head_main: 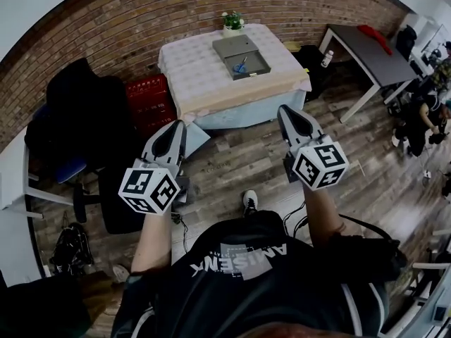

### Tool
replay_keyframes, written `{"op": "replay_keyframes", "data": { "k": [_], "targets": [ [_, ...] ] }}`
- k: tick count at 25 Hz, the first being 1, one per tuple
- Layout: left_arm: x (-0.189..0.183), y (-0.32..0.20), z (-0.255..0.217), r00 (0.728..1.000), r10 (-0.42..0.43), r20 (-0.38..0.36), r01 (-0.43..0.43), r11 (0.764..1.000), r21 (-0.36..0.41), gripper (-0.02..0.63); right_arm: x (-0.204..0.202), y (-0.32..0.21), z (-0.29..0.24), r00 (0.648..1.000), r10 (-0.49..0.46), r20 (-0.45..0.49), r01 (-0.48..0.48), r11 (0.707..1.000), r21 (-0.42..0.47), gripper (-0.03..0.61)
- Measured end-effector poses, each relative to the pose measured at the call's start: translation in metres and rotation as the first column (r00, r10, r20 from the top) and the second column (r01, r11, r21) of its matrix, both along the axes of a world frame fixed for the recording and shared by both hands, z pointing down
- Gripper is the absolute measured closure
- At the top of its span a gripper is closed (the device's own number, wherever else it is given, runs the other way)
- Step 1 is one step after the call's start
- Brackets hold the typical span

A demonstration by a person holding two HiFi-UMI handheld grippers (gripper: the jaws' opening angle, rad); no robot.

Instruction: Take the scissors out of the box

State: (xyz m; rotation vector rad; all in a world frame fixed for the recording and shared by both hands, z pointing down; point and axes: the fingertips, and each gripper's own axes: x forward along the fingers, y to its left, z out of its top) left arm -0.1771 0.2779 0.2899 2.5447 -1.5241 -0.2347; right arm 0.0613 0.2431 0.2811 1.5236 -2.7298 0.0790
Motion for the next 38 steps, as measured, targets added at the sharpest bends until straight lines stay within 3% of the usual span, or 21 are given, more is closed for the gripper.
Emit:
{"op": "replay_keyframes", "data": {
  "k": [6, 12, 17, 28, 38],
  "targets": [
    [0.016, -0.058, -0.005, 0.999, -0.04, -0.011, 0.04, 0.999, -0.017, 0.6, 0.024, -0.063, -0.006, 1.0, -0.011, 0.018, 0.011, 1.0, 0.004, 0.537],
    [0.043, -0.108, -0.017, 0.997, -0.077, 0.025, 0.076, 0.996, 0.038, 0.6, 0.047, -0.122, -0.007, 0.999, -0.04, 0.025, 0.04, 0.999, -0.009, 0.537],
    [0.063, -0.147, -0.016, 0.991, -0.131, 0.03, 0.13, 0.991, 0.034, 0.6, 0.068, -0.161, -0.009, 0.998, -0.064, 0.027, 0.064, 0.998, 0.005, 0.535],
    [0.12, -0.207, -0.022, 0.984, -0.175, 0.02, 0.175, 0.984, 0.025, 0.6, 0.127, -0.219, -0.007, 0.993, -0.111, 0.027, 0.11, 0.993, 0.032, 0.535],
    [0.14, -0.24, -0.006, 0.982, -0.172, 0.083, 0.174, 0.985, -0.014, 0.6, 0.138, -0.257, 0.01, 0.992, -0.128, 0.01, 0.128, 0.992, 0.014, 0.535]
  ]
}}
